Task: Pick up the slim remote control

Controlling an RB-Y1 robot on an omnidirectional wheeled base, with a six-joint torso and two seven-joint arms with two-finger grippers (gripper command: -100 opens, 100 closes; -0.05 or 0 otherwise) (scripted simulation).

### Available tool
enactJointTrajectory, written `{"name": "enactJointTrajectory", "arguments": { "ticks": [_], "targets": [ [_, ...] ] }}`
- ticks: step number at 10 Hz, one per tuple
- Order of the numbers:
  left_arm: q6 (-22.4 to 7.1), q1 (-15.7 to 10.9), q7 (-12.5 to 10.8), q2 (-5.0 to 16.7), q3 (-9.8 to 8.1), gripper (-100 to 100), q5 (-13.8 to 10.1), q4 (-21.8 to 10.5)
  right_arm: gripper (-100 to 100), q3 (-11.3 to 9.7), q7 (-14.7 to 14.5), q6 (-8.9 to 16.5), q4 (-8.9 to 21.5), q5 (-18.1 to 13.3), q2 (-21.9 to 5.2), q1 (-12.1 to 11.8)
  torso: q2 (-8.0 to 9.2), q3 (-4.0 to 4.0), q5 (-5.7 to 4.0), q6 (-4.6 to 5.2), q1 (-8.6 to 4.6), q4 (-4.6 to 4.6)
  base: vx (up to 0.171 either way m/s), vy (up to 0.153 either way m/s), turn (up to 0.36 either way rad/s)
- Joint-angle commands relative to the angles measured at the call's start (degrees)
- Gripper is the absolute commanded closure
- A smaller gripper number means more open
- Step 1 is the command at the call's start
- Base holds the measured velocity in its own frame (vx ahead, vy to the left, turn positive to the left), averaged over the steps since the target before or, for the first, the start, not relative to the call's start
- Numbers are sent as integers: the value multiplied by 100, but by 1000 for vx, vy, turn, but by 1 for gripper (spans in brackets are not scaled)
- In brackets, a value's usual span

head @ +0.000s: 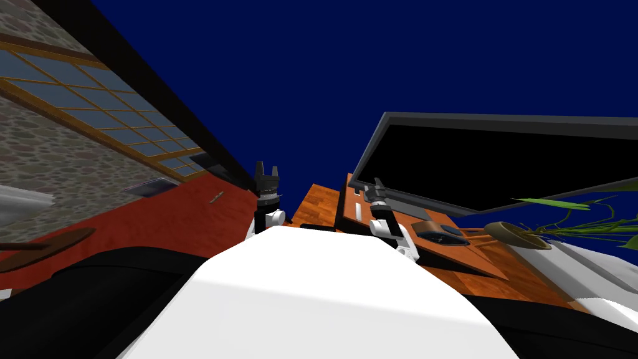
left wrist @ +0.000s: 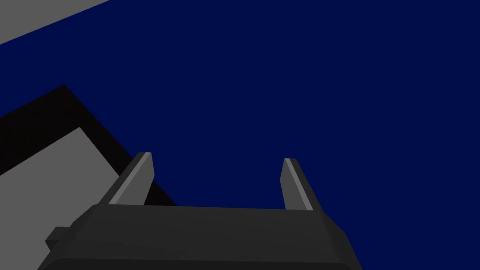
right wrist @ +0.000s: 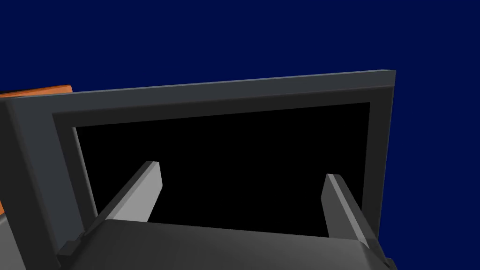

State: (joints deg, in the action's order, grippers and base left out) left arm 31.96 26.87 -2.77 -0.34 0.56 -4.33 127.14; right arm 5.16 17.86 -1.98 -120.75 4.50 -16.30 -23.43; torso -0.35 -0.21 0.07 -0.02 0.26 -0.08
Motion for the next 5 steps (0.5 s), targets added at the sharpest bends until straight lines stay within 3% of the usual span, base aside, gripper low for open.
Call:
{"name": "enactJointTrajectory", "arguments": {
  "ticks": [1, 2, 3, 4, 5],
  "targets": [
    [0, 0, 0, 0, 0, 0, 0, 0, -100, 65, 142, 251, 286, 118, -64, 80, 0, 0, 0, 0, 0, 0, 118, 94, -102],
    [0, 1, 0, 0, 0, 0, 0, 0, -100, 65, 142, 251, 319, 118, -64, 80, -15, -8, -1, 2, 0, -3, 98, 79, -71],
    [0, 0, 0, 0, 0, 0, 0, 0, -100, 142, 280, 469, 534, 242, -140, 112, -13, -8, -1, 0, -5, -3, 100, 98, -101],
    [0, 1, 0, 0, 0, 0, 0, 0, -100, 142, 280, 511, 534, 242, -140, 112, -14, -8, -1, 2, 0, -3, 78, 96, -77],
    [0, 0, 0, 0, 0, 0, 0, 0, -100, 222, 417, 671, 762, 372, -216, 145, -9, -5, 0, 0, -1, -2, 97, 105, -99]
  ]
}}
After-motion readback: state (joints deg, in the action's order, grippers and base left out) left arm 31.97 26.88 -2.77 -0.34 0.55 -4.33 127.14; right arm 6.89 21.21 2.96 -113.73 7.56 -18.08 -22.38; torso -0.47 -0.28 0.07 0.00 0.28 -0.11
